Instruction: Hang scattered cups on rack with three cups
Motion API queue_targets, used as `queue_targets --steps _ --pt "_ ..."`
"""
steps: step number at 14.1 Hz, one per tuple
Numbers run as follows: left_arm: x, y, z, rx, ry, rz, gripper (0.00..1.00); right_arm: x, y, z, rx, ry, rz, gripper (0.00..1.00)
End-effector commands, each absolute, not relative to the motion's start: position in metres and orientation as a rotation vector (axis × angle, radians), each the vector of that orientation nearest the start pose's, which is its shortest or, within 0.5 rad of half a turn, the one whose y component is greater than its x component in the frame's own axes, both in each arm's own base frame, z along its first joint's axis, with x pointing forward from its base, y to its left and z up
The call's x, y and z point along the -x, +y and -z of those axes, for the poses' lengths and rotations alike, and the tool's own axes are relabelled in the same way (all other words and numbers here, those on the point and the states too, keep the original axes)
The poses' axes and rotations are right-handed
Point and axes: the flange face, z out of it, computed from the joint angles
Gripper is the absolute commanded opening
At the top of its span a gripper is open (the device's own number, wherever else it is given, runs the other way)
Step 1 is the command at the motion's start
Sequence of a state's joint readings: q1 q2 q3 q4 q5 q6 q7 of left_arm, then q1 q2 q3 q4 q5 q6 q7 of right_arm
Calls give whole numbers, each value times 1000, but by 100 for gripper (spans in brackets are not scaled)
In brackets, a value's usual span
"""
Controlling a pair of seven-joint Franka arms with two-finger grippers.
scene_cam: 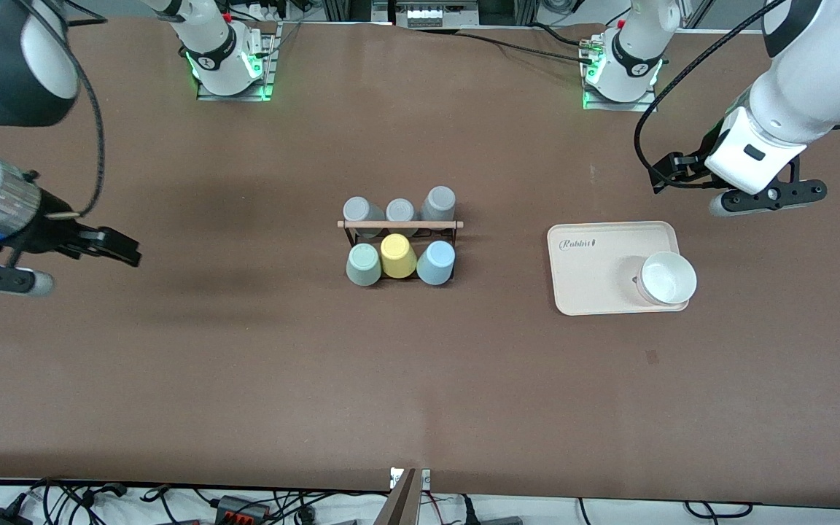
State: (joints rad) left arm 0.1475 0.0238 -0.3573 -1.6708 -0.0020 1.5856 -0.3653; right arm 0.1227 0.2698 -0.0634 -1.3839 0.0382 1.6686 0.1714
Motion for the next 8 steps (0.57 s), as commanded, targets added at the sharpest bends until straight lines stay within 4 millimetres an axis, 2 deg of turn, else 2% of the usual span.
queue_targets --steps 1,2,5,8 --pt "-552 -114 -571 3128 -209 -179 100 -604 16 -563 3100 144 4 100" --pt "-552 -114 -574 3130 -212 -173 100 -593 13 -564 3104 149 21 100" --pt "-553 -114 -574 3131 -212 -170 100 -561 12 -551 3140 127 109 100" --pt "-553 -115 -573 3129 -211 -172 100 -560 12 -548 3136 131 99 100"
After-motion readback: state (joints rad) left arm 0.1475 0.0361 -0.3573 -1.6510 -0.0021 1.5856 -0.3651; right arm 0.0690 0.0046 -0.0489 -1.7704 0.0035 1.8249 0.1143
